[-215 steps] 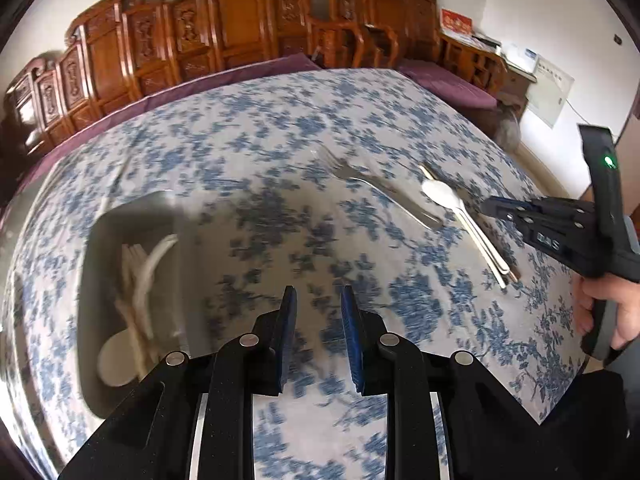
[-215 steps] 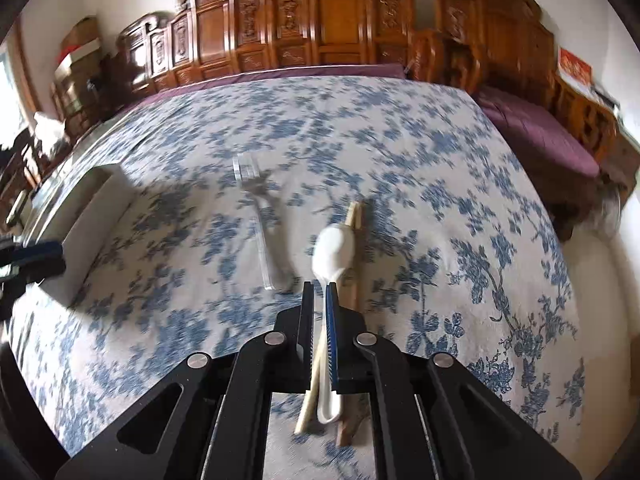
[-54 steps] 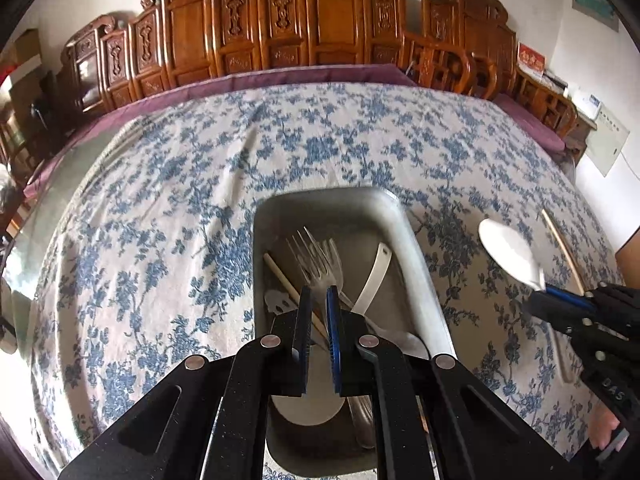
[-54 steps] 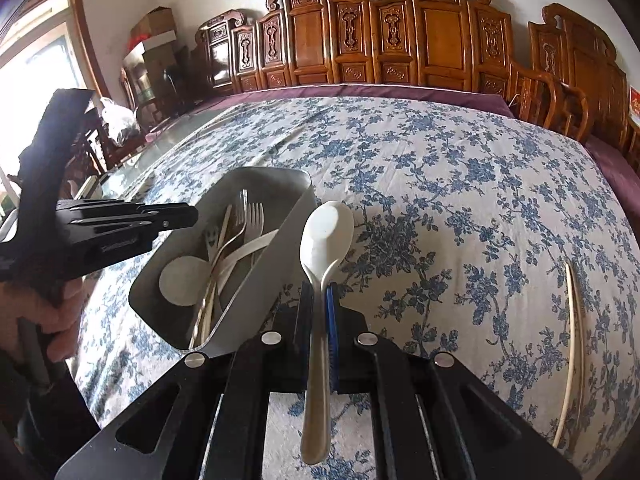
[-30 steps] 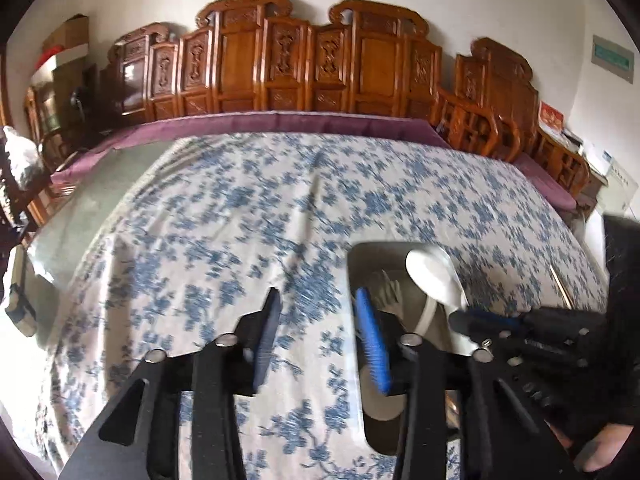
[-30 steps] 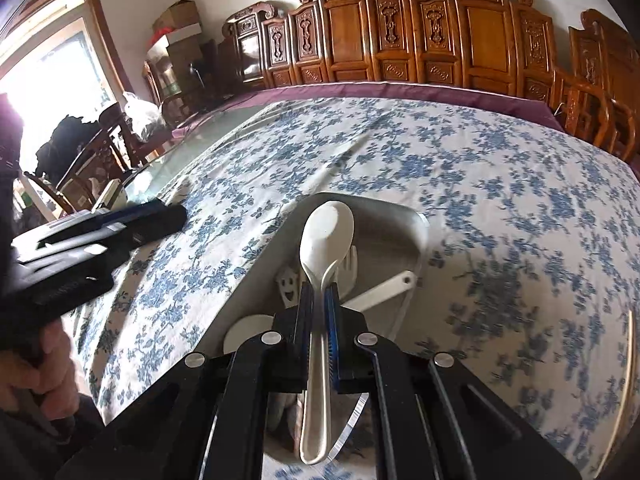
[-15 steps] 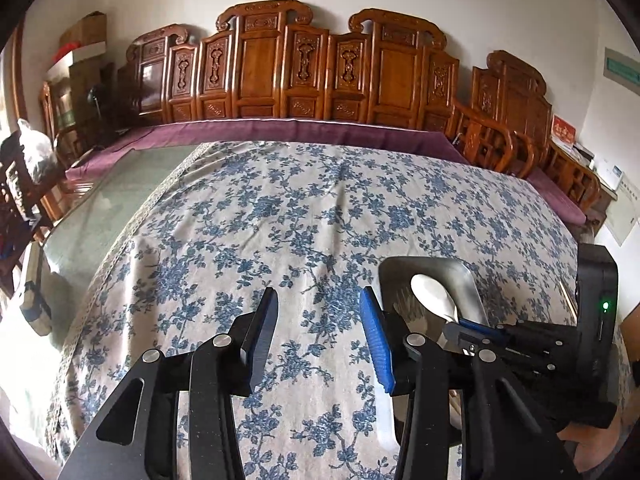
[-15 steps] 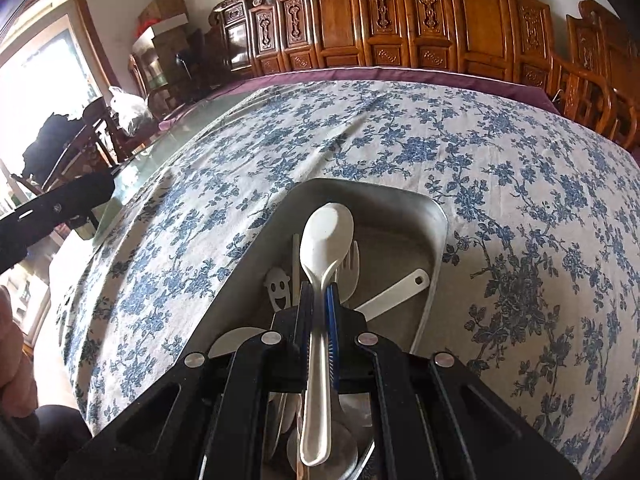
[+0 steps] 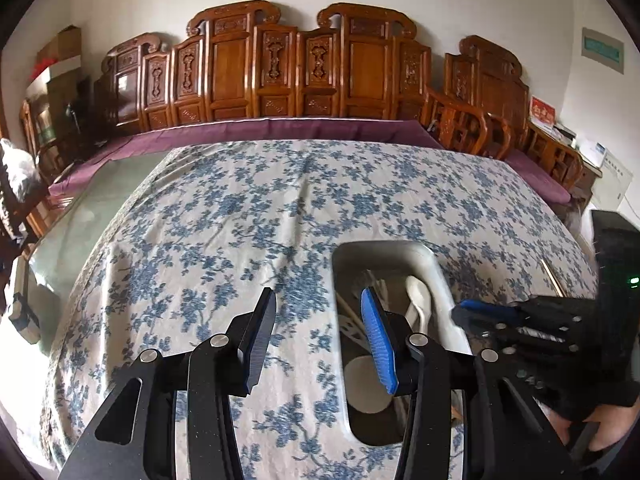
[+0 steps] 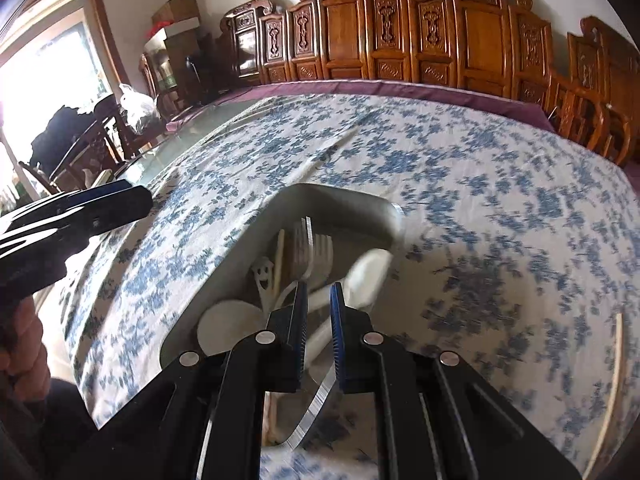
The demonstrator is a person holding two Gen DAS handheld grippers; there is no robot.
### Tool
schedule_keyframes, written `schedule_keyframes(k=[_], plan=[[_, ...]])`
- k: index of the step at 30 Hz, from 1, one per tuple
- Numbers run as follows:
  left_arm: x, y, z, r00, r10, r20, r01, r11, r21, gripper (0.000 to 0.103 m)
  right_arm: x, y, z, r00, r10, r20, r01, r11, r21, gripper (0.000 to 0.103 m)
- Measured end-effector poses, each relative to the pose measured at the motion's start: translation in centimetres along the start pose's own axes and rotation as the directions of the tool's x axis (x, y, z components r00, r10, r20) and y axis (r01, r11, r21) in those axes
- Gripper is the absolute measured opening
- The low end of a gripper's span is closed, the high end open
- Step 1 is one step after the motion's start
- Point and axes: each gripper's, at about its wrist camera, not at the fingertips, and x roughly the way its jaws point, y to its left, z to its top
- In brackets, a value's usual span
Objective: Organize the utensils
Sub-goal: 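Move the right gripper to the cloth and grasp a wooden chopstick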
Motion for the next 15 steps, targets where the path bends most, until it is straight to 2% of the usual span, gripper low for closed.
schedule_keyframes(k=[4,6,7,8,10,11,15], plan=[[0.2,-1.8,-0.4,1.000,-0.022,-0.012,0.022,0.999,0.030,0.044,-2.8,-1.8,-1.5,0.999,-0.041,0.015,0.041,0.999,-0.005,0.013],[0.2,-2.9,-0.7,1.000,-0.029,-0.012,0.030,0.998,0.050,0.057,-4.3,-3.1,-2.5,0.997,-0.074,0.015,0.075,0.997,-0.011,0.014],[0.2,-3.3,-0.8,0.999,-0.032,-0.012,0.033,0.998,0.058,0.059,-4.9,-3.7,-3.0,0.996,-0.085,0.014,0.086,0.996,-0.008,0.019],[0.3,-3.9,-1.0,0.999,-0.037,-0.015,0.038,0.997,0.068,0.062,-5.4,-4.3,-3.4,0.995,-0.096,0.013,0.096,0.995,-0.003,0.031],[0.5,-5.0,-1.4,0.999,-0.047,-0.023,0.049,0.995,0.085,0.069,-6.5,-5.7,-4.3,0.992,-0.124,0.016,0.124,0.992,0.011,0.040],[0.6,-5.4,-1.5,0.998,-0.049,-0.027,0.052,0.995,0.090,0.074,-7.2,-6.6,-4.9,0.990,-0.138,0.017,0.137,0.990,0.020,0.040],[0.7,-7.7,-2.2,0.995,-0.090,-0.045,0.094,0.990,0.107,0.081,-8.9,-9.8,-6.8,0.980,-0.198,0.003,0.198,0.979,0.039,0.040]])
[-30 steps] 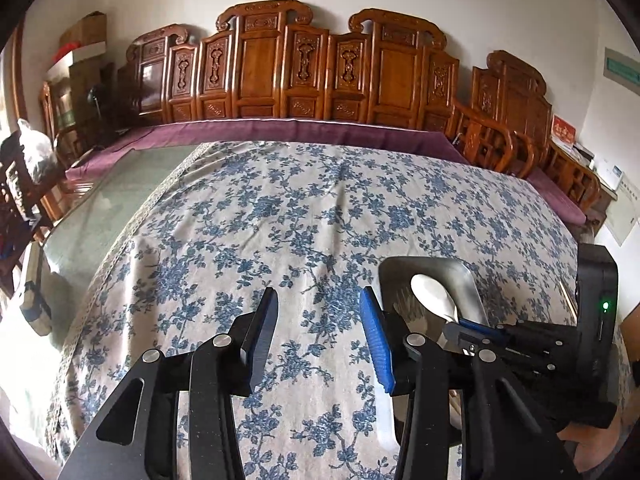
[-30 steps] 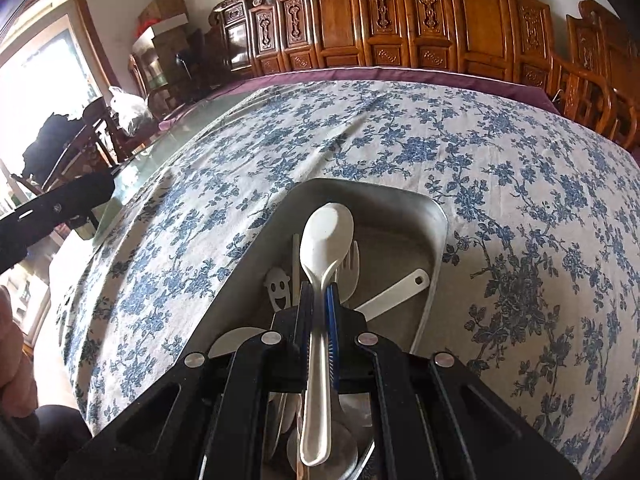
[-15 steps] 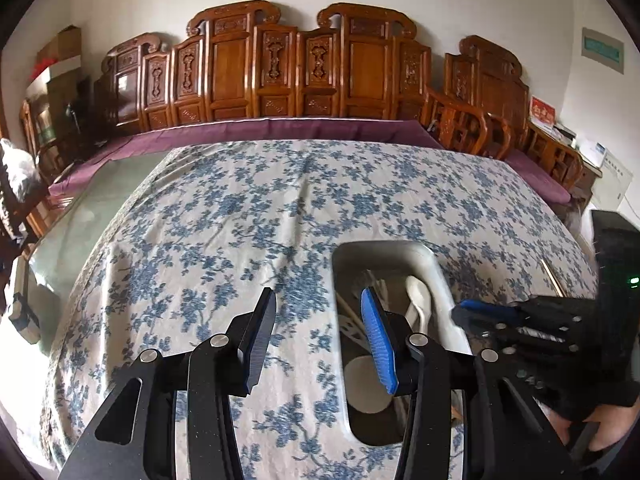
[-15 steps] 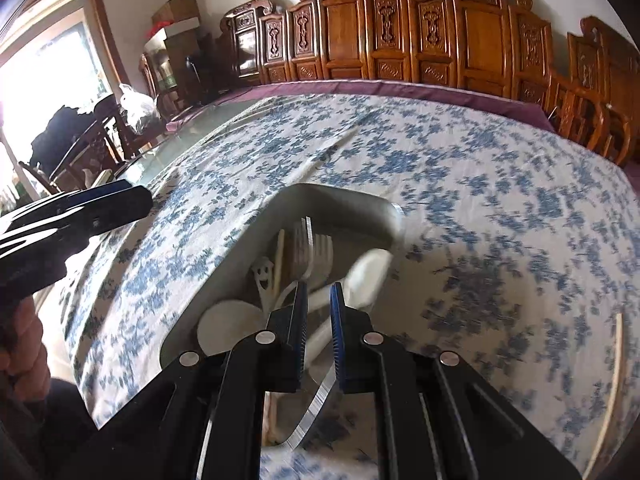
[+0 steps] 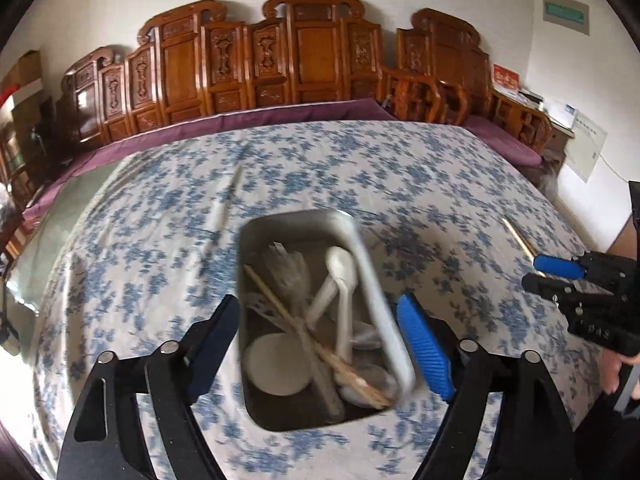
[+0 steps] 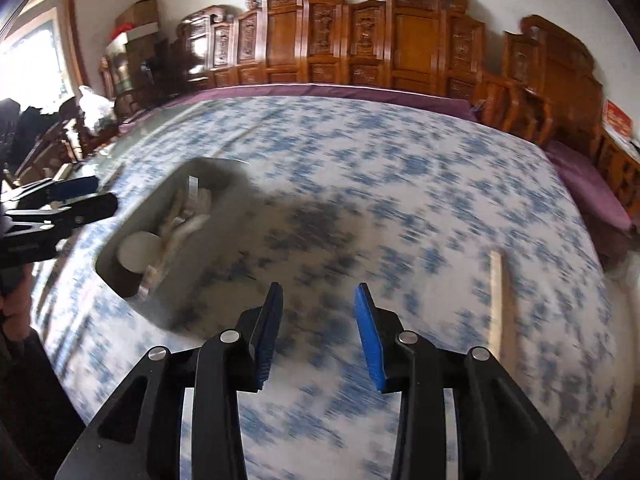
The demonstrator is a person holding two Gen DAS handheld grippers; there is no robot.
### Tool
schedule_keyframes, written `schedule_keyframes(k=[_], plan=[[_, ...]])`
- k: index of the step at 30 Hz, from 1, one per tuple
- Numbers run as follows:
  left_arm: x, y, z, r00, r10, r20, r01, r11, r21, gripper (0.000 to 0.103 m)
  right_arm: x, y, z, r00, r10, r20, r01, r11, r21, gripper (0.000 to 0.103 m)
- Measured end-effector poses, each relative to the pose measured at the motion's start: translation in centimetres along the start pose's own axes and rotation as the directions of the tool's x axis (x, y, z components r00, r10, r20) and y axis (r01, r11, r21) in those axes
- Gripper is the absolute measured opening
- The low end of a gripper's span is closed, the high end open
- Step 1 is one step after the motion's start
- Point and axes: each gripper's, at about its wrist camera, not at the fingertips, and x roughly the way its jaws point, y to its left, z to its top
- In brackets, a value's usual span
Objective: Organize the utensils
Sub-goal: 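Move the right gripper to the cloth and grasp a wooden chopstick, then grasp the other wooden chopstick with the left gripper while the right gripper holds its chopstick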
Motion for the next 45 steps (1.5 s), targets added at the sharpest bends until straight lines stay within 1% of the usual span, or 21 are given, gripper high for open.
schedule_keyframes(k=[3,6,9,13,15,16,17,18,21,23,27,30,34,35,36,37,39,41,45], plan=[[0.1,-1.7,-0.3,1.000,-0.020,-0.006,0.021,0.999,0.030,0.086,-0.4,-3.5,-1.5,0.997,-0.065,-0.030,0.066,0.998,0.019,0.040],[0.2,-3.7,-0.6,1.000,-0.024,-0.006,0.025,0.997,0.069,0.086,-0.2,-6.7,-2.6,0.992,-0.115,-0.058,0.117,0.992,0.039,0.040],[0.4,-4.9,-0.7,0.999,-0.044,-0.014,0.045,0.996,0.075,0.086,0.4,-9.3,-3.6,0.984,-0.154,-0.086,0.159,0.986,0.055,0.040],[0.8,-6.8,-0.9,0.998,-0.062,-0.025,0.064,0.993,0.095,0.086,1.7,-12.2,-4.6,0.976,-0.182,-0.118,0.193,0.978,0.086,0.040],[1.0,-7.9,-1.0,0.997,-0.068,-0.035,0.072,0.992,0.109,0.086,2.4,-13.4,-5.0,0.972,-0.189,-0.138,0.204,0.974,0.099,0.036],[1.1,-8.3,-1.0,0.997,-0.070,-0.039,0.074,0.991,0.112,0.086,2.9,-14.1,-5.3,0.970,-0.191,-0.153,0.209,0.972,0.108,0.030],[1.2,-8.8,-1.1,0.996,-0.074,-0.044,0.078,0.990,0.118,0.086,3.2,-14.6,-5.4,0.967,-0.192,-0.166,0.213,0.970,0.115,0.027],[1.4,-9.4,-1.1,0.996,-0.077,-0.048,0.082,0.989,0.123,0.086,3.6,-15.1,-5.7,0.965,-0.191,-0.177,0.214,0.969,0.120,0.027],[1.7,-10.9,-1.1,0.994,-0.089,-0.060,0.096,0.985,0.142,0.086,3.6,-15.8,-5.7,0.970,-0.164,-0.180,0.187,0.975,0.121,0.026],[2.0,-12.2,-1.1,0.993,-0.090,-0.070,0.100,0.983,0.156,0.086,3.6,-15.8,-5.5,0.966,-0.165,-0.201,0.189,0.976,0.105,0.026],[2.9,-14.4,-1.1,0.988,-0.117,-0.102,0.131,0.981,0.145,0.086,3.4,-16.2,-5.6,0.965,-0.133,-0.227,0.159,0.982,0.100,0.026],[3.5,-15.9,-1.1,0.985,-0.124,-0.120,0.141,0.978,0.151,0.086,3.2,-16.1,-5.7,0.964,-0.131,-0.233,0.155,0.984,0.087,0.026],[4.3,-17.6,-1.1,0.984,-0.113,-0.140,0.136,0.977,0.167,0.086,3.2,-15.9,-5.7,0.963,-0.137,-0.233,0.156,0.986,0.066,0.026],[4.5,-17.9,-1.1,0.983,-0.111,-0.145,0.135,0.976,0.169,0.086,3.2,-15.7,-5.7,0.961,-0.144,-0.237,0.160,0.986,0.048,0.023],[4.6,-18.2,-1.1,0.983,-0.109,-0.150,0.135,0.976,0.171,0.086,3.2,-15.6,-5.7,0.959,-0.144,-0.244,0.158,0.987,0.040,0.018],[4.8,-18.6,-1.0,0.982,-0.106,-0.158,0.134,0.976,0.173,0.086,3.2,-15.7,-5.6,0.958,-0.135,-0.251,0.150,0.988,0.043,0.006],[5.2,-19.2,-0.9,0.979,-0.109,-0.173,0.138,0.976,0.169,0.086,3.0,-15.9,-5.8,0.954,-0.147,-0.262,0.162,0.986,0.033,0.006],[5.6,-19.7,-0.6,0.977,-0.113,-0.183,0.145,0.975,0.170,0.086,2.4,-16.5,-6.2,0.953,-0.138,-0.270,0.154,0.987,0.040,0.006],[6.8,-21.5,-0.1,0.973,-0.121,-0.195,0.158,0.970,0.184,0.086,0.8,-18.2,-7.3,0.953,-0.153,-0.261,0.176,0.982,0.068,0.006]])
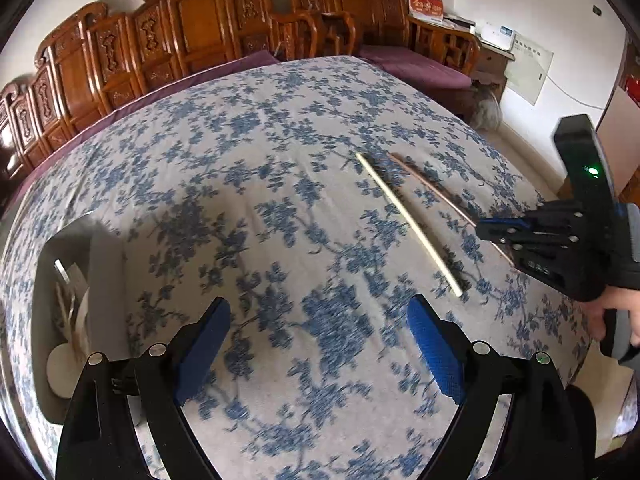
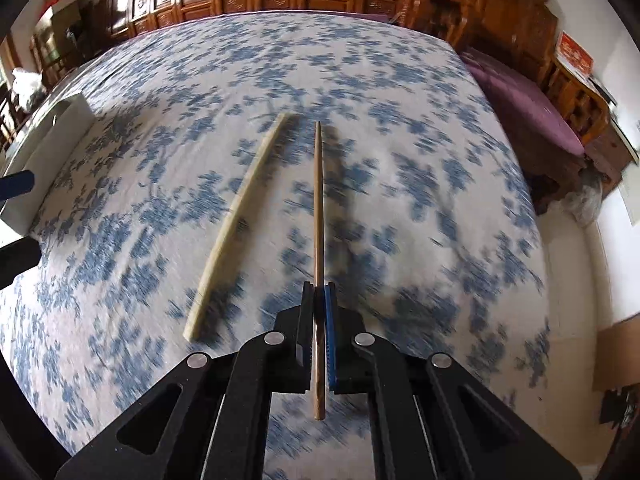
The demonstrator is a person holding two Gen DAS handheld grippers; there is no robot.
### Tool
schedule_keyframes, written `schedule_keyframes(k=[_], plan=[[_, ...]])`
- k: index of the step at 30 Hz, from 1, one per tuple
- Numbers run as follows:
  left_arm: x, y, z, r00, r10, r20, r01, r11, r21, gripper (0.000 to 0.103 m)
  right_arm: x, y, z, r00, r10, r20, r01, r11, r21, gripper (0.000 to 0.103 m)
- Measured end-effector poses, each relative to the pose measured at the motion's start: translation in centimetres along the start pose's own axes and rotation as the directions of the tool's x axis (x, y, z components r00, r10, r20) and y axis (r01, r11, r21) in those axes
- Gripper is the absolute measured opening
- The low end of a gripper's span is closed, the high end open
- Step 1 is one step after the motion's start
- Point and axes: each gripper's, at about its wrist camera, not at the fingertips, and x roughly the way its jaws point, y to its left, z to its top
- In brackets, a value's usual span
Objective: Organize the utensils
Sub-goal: 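Grasp the other wooden chopstick with the left gripper while the right gripper holds its chopstick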
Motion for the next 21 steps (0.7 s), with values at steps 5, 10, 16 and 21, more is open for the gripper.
schedule_keyframes(k=[5,10,16,21], plan=[[1.5,-2.6,1.6,1.000,-0.009,-0.005,0.009,0.999,0.047,0.086,-0.4,-2.3,-1.2,1.000,-0.007,0.009,0.007,0.999,0.046,0.006],[3.6,-4.7,3.5,1.000,-0.015,-0.023,0.016,0.998,0.064,0.086,-0.2,-3.1,-1.4,1.000,0.013,0.013,-0.014,0.997,0.073,0.006],[7.2,-5.9,4.7,0.995,-0.040,-0.092,0.042,0.999,0.019,0.073,-0.1,-3.2,-1.4,1.000,0.019,0.022,-0.021,0.997,0.078,0.006],[9.1,-6.7,5.4,0.992,-0.028,-0.125,0.029,1.000,0.007,0.056,-0.1,-3.2,-1.4,0.999,0.020,0.027,-0.022,0.997,0.080,0.006]])
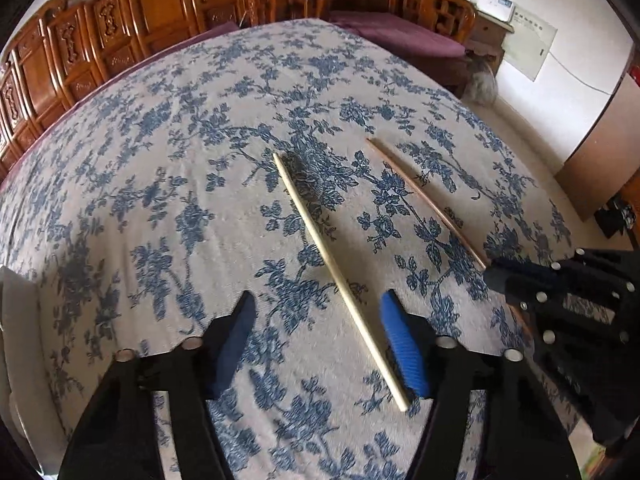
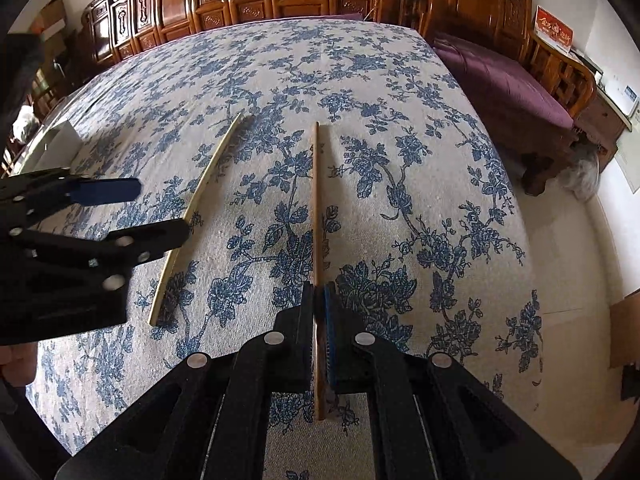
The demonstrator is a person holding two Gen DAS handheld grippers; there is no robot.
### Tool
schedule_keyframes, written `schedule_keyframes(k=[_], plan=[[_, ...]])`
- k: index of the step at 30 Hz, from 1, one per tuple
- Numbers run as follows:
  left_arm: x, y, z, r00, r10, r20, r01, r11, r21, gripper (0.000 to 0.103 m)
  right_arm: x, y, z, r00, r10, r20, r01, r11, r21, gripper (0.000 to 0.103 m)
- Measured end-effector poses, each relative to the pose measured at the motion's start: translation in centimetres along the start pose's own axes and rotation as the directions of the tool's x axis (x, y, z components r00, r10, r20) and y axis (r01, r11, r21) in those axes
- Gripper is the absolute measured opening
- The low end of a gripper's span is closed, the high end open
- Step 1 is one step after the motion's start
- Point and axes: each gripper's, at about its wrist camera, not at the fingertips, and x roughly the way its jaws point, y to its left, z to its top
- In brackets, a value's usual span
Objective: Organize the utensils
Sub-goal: 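Grasp the other wooden chopstick with the left gripper while the right gripper holds its chopstick, then carry both held chopsticks toward the grey tray with both grippers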
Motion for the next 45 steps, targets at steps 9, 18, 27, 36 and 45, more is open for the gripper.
schedule_keyframes(k=[9,18,27,36,45], plan=[[0.3,-0.1,-0.7,0.999,0.021,-0.032,-0.021,1.000,0.004,0.036,0.0,-0.1,-0.1,1.000,0.003,0.005,-0.003,1.000,0.002,0.006],[-0.3,1.7,-1.5,0.999,0.000,-0.046,-0.001,1.000,-0.025,0.004,-0.2,0.1,0.0,0.999,0.035,0.024,-0.035,0.999,0.038,0.006],[-2.8,4.4,-2.0,1.000,0.010,0.007,-0.010,0.999,-0.042,0.004,-2.0,2.8,1.6,0.998,0.036,0.058,-0.035,0.999,-0.020,0.006],[-7.6,6.9,-2.4,0.996,0.029,0.085,-0.025,0.998,-0.052,0.004,-5.0,5.4,3.6,0.993,0.046,0.108,-0.042,0.998,-0.041,0.006],[-11.6,10.4,-3.5,0.989,0.047,0.139,-0.035,0.995,-0.088,0.004,-6.9,9.1,5.1,0.990,0.053,0.133,-0.042,0.996,-0.081,0.006]])
